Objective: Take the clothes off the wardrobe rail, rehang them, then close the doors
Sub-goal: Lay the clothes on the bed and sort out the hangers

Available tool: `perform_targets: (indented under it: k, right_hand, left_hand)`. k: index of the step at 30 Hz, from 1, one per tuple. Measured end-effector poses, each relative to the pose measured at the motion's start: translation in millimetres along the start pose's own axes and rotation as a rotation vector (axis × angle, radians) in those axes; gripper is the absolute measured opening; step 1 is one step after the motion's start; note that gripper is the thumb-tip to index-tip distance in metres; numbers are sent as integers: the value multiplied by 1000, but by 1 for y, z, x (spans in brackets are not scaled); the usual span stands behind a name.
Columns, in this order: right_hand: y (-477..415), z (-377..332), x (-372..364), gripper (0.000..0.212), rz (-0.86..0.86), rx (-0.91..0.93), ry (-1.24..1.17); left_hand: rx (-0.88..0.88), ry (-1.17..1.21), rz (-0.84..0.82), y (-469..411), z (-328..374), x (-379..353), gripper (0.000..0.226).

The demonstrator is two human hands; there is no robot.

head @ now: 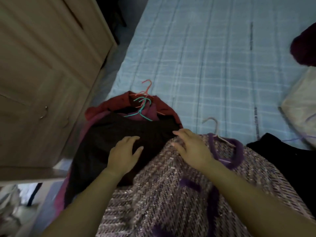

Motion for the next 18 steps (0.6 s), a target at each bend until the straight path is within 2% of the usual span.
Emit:
perform_targets:
  k: [4, 9, 12, 15, 18]
  right_hand:
    - [-52, -24, -44, 53, -24, -87, 48]
    - [-99, 6, -84, 57, 19, -364, 148]
    - [-102, 25, -92, 62, 99, -467, 243]
    - [-90, 36, -91, 64, 139, -579, 288]
    - [-86, 35, -89, 64, 98, -588, 319]
  left_hand:
    - [-9, -13, 20, -40, -71, 23, 39]
    - [-99, -57, 10, -112, -137, 27, 39]
    - [-127, -72, -57, -145, -159, 8, 49]
    - [-61, -43, -185, -157, -168, -15, 60]
    - [-7, -58, -153, -157, -173, -19, 62]
Point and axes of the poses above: each hand's wrist, its own y-axis away from the middle knuckle, its own x-axis out of the back of the hand, z = x × y, the point moved 6 cm from there along -y, towards the middle knuckle, and after that the axes turned 3 degrees about -y, right-handed, at the moved point
